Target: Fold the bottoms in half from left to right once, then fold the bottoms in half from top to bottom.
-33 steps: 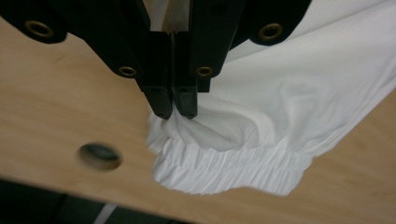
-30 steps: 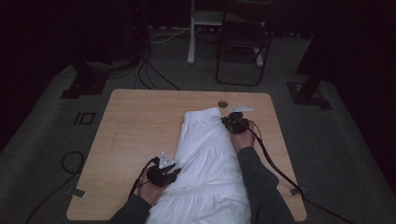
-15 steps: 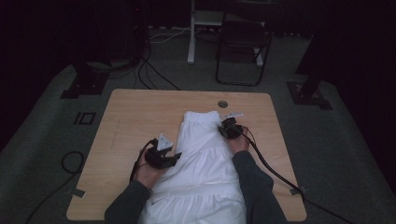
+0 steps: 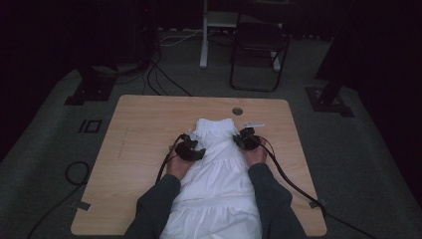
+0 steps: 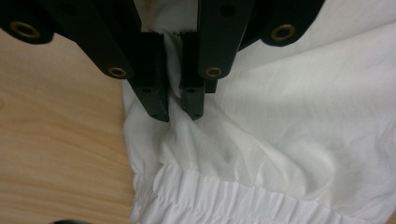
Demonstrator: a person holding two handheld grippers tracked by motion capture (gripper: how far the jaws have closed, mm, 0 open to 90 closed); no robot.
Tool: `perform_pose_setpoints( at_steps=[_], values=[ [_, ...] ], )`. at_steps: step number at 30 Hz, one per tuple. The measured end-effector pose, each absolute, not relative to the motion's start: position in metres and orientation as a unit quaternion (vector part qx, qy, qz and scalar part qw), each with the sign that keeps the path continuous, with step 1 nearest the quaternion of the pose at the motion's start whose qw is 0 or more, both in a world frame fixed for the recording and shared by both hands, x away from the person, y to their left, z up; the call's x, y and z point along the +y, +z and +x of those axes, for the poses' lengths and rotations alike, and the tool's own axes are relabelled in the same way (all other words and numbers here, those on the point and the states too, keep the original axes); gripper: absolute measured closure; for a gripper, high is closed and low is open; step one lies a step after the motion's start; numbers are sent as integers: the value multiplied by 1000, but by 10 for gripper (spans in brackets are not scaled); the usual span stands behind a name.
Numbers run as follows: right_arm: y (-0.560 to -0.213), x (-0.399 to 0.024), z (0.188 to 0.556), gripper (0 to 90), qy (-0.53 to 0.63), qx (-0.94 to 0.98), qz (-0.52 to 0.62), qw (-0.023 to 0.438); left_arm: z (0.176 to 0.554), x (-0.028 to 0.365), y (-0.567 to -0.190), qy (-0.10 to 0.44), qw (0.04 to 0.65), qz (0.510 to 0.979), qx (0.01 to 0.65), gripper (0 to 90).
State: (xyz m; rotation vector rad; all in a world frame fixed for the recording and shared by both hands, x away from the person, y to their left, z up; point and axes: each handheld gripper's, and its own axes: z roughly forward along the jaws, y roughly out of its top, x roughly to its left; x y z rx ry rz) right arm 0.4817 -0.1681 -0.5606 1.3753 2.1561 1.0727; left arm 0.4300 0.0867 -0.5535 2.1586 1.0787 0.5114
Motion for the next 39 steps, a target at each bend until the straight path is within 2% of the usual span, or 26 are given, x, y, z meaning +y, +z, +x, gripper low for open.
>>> perform_pose_setpoints(
  at_steps=[3,10,15,17,21,24,28,32,36,37,39],
  values=[
    [-562,-169,469,819,385,760,491,182,414,90,-557,197,345,816,420,533],
    [-564,-168,415,820,386,763,488,177,361,93,-557,189,334,827,410,535],
    [-566,-172,389,821,395,769,478,156,344,100,-556,175,335,838,392,526],
    [-566,-174,387,827,399,768,477,153,348,105,-547,158,328,845,392,479],
    [-568,-177,390,848,411,757,489,135,360,110,-530,170,369,825,393,359],
    [-568,-179,392,853,417,753,493,128,395,103,-524,173,381,816,399,303],
    [-568,-179,391,854,417,754,492,128,417,89,-540,180,366,814,414,284],
    [-568,-179,392,856,415,757,488,128,424,82,-556,181,339,822,420,282],
    [-565,-174,391,846,396,772,473,150,425,84,-556,178,335,823,423,288],
    [-564,-173,392,826,391,775,473,148,425,84,-556,179,332,825,421,289],
    [-560,-173,394,711,376,781,475,148,425,83,-556,180,334,823,423,290]
  ],
)
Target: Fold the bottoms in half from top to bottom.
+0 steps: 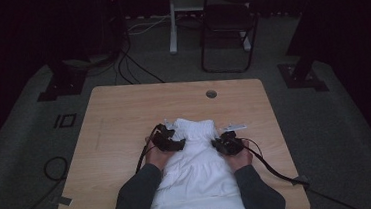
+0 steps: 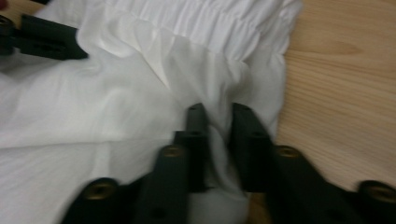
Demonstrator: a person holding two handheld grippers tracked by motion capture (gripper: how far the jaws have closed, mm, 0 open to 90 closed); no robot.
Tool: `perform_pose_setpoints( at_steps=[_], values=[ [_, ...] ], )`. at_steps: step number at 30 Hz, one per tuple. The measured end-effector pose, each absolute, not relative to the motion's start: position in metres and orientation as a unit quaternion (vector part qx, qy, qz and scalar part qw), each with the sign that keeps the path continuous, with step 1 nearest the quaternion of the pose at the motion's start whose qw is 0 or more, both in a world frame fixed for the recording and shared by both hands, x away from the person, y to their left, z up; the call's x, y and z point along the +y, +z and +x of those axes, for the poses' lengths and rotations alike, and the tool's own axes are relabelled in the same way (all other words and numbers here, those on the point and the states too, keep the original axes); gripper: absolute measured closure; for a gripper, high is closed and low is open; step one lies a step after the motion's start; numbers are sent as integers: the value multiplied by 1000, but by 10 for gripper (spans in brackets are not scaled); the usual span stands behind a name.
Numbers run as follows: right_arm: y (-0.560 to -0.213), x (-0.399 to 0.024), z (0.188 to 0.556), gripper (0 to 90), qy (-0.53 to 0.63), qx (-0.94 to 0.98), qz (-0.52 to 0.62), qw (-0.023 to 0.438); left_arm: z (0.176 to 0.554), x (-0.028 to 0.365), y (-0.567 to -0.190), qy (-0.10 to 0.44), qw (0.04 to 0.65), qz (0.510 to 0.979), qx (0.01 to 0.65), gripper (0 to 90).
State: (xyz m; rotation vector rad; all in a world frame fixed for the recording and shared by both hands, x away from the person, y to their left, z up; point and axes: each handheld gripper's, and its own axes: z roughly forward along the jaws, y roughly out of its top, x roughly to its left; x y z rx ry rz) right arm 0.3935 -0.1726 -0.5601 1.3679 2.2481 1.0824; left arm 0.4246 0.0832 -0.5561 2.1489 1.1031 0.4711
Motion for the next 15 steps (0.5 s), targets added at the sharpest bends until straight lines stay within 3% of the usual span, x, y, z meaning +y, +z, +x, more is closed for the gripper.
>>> perform_pose_setpoints(
  at_steps=[6,9,13,15],
  values=[
    [-542,-180,398,430,410,761,473,172,424,83,-556,182,334,822,424,291],
    [-540,-172,412,262,395,781,460,148,424,82,-556,182,334,823,423,291],
    [-550,-163,429,135,368,792,463,150,425,83,-556,181,333,823,423,291],
    [-553,-161,431,137,362,796,461,149,424,83,-556,181,333,823,423,291]
  ],
)
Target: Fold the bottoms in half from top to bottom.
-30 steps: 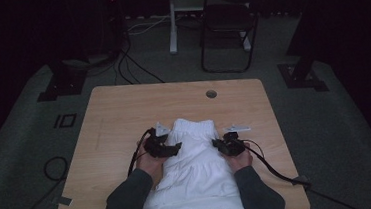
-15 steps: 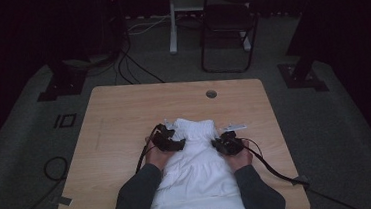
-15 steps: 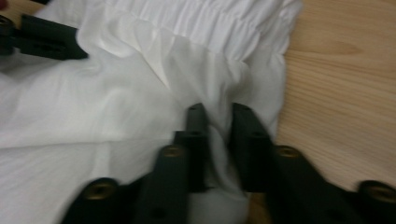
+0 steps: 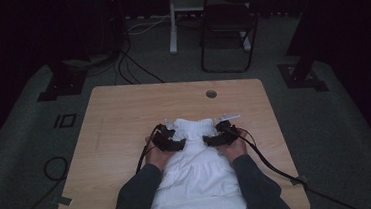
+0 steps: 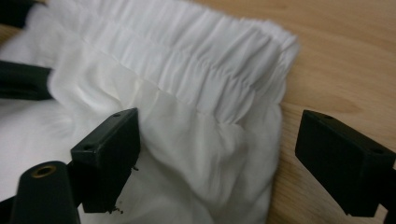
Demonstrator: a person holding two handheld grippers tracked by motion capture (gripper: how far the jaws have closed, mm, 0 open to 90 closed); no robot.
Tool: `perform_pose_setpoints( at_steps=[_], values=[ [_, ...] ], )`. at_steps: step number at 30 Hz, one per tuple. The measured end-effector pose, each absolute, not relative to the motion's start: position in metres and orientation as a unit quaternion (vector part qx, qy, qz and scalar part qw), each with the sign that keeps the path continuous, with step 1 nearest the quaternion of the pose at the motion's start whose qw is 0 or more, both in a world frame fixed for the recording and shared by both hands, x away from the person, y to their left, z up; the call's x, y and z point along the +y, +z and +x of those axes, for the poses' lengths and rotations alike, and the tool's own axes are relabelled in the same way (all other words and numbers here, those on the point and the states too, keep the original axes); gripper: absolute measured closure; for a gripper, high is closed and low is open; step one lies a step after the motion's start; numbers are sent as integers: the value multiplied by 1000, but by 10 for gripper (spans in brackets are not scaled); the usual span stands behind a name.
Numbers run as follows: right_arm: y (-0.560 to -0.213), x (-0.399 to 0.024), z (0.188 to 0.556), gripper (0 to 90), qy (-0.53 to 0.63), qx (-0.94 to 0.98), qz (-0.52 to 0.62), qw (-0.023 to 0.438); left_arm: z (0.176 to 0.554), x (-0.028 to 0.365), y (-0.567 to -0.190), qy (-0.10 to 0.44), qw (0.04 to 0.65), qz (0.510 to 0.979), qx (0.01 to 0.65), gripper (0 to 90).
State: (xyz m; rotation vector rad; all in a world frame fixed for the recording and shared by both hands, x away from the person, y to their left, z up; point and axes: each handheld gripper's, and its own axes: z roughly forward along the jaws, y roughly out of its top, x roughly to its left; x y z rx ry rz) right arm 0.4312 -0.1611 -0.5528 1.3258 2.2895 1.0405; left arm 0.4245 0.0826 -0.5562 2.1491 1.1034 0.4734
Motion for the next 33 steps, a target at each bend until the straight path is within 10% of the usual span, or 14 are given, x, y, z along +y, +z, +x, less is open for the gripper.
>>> perform_pose_setpoints(
  at_steps=[11,17,21,33],
  values=[
    [-555,-150,426,569,338,811,448,168,416,91,-553,175,316,829,426,304],
    [-553,-148,427,777,345,808,456,144,416,83,-547,144,314,845,408,628],
    [-554,-153,434,821,363,798,468,112,419,84,-546,121,325,845,406,825],
    [-514,-165,458,833,416,773,463,124,450,97,-492,138,399,809,408,846]
  ],
)
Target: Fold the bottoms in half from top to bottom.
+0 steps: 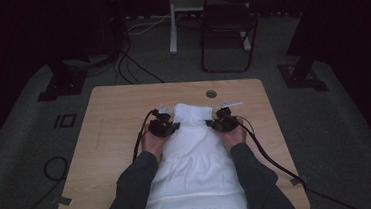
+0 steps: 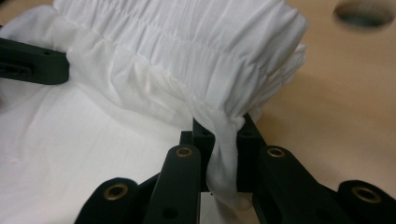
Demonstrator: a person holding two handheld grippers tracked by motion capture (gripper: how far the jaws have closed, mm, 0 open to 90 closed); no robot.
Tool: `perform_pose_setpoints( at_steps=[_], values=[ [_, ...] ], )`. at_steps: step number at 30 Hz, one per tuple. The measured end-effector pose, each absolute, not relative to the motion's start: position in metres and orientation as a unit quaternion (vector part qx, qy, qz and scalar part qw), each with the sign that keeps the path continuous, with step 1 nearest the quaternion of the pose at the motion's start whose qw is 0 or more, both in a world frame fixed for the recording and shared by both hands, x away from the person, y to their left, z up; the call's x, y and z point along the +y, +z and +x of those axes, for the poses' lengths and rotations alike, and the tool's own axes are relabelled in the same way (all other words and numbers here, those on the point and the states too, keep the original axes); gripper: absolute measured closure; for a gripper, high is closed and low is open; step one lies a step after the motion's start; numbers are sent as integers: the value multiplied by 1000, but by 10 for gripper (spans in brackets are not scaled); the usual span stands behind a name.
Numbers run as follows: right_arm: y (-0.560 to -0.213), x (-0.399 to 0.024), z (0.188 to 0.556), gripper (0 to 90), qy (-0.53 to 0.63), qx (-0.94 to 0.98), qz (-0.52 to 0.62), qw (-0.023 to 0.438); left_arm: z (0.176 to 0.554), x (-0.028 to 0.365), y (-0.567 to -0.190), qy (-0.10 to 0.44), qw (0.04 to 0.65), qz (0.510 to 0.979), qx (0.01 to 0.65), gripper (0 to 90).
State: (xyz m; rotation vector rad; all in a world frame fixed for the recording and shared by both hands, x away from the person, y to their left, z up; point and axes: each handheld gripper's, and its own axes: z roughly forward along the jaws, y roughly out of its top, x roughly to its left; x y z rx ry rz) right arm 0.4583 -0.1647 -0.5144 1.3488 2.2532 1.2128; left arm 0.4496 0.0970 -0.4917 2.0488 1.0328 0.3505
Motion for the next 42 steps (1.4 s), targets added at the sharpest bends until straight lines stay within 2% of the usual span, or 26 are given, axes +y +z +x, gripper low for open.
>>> perform_pose_setpoints(
  at_steps=[7,13,21,34,42],
  values=[
    [-458,-171,469,834,467,744,445,174,463,97,-437,190,437,788,390,846],
    [-430,-174,469,833,486,737,433,182,461,96,-409,216,440,787,375,845],
    [-434,-179,446,832,485,750,419,166,428,99,-416,207,446,797,351,844],
    [-455,-180,356,832,461,799,356,149,347,114,-440,167,444,825,306,841],
    [-474,-175,347,832,451,807,359,131,336,118,-458,156,441,825,317,840]
  ],
)
